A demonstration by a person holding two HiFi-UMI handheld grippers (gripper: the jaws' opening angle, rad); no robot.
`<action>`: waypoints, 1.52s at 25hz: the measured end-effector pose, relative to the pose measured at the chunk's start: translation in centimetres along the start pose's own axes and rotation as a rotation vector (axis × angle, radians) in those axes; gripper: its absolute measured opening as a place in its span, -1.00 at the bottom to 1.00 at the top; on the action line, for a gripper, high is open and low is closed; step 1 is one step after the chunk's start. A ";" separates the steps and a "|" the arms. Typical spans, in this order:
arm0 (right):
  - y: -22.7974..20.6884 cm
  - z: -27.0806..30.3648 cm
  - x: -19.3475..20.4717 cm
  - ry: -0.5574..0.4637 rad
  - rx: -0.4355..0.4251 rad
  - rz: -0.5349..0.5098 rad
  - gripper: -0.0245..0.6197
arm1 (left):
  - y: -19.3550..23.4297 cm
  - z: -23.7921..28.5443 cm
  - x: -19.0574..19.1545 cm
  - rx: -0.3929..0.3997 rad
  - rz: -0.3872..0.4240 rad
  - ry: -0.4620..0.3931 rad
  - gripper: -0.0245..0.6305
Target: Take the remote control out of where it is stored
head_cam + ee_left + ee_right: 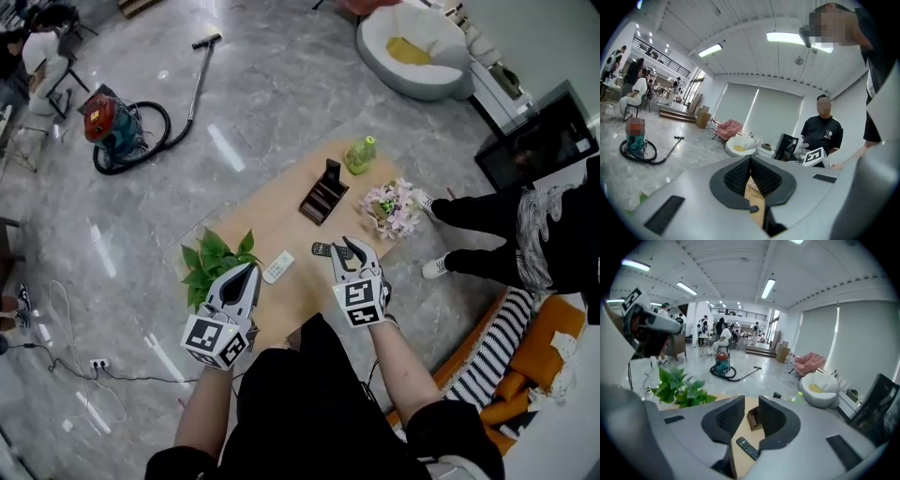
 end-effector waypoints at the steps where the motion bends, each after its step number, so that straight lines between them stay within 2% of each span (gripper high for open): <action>1: -0.3 -1.3 -1.4 -0.033 0.012 0.022 -0.62 | -0.5 -0.2 -0.8 0.008 0.009 -0.010 -0.90; 5: -0.9 -5.5 -5.6 -0.139 0.050 0.037 -0.62 | -2.2 -1.1 -3.0 0.036 0.064 -0.026 -0.90; 10: -1.6 -8.8 -7.5 -0.204 0.087 0.065 -0.62 | -2.5 -2.3 -4.1 -0.012 0.092 -0.081 -0.90; 17: -0.8 -9.7 -6.6 -0.190 0.088 0.067 -0.62 | -2.8 -3.2 -5.0 -0.005 0.105 -0.107 -0.90; 26: 0.0 -8.9 -7.2 -0.170 0.061 0.039 -0.62 | -1.7 -3.7 -5.1 -0.014 0.069 -0.121 -0.90; 28: -0.2 -8.7 -7.4 -0.170 0.054 0.039 -0.62 | -1.3 -3.6 -5.3 -0.034 0.074 -0.119 -0.90; 31: -1.0 -7.7 -7.1 -0.160 0.040 0.037 -0.62 | -0.3 -2.9 -5.4 -0.107 0.083 -0.124 -0.90; 38: -5.5 -1.1 -5.0 -0.111 -0.022 0.036 -0.62 | 1.0 2.4 -4.8 -0.154 0.044 -0.098 -0.90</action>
Point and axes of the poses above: the fingertips, and each gripper's own axes: z forward along the fingers, y to its left, x out of its underside, the point moved 2 cm from there along -z, backward along the fingers, and after that the axes turned 3 degrees about x, right-handed, at the moved point
